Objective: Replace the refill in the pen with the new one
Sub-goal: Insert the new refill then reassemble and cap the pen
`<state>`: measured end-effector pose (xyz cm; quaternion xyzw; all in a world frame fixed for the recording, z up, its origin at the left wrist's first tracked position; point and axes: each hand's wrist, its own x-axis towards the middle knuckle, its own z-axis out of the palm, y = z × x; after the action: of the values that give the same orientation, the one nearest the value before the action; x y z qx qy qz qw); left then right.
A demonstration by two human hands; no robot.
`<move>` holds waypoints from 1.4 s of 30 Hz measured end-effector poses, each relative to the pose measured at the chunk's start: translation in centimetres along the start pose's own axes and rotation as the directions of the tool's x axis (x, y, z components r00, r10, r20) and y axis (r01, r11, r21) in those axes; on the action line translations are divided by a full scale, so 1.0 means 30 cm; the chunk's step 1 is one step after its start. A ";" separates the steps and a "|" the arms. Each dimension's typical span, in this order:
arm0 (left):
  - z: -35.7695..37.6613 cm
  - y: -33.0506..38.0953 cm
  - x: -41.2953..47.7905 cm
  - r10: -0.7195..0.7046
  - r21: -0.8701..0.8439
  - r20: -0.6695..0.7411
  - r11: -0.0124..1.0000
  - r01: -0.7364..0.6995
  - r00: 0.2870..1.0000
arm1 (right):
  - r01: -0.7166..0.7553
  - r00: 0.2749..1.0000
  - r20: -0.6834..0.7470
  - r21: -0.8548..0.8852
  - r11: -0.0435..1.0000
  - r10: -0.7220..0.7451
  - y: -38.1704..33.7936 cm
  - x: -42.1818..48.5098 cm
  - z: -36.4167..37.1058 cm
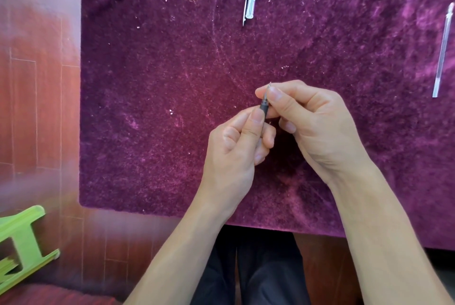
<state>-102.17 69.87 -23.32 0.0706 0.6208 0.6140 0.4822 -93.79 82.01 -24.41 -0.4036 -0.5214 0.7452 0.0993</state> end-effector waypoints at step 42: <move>-0.157 0.090 0.094 -0.109 -0.055 -0.143 0.993 0.102 0.984 | -0.050 0.885 -0.382 -0.646 0.762 -0.265 -0.215 0.412 0.148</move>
<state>-108.23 69.16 -23.55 -0.0190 0.6426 0.6057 0.4688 -106.77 88.77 -24.45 -0.5430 -0.7283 0.4009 0.1183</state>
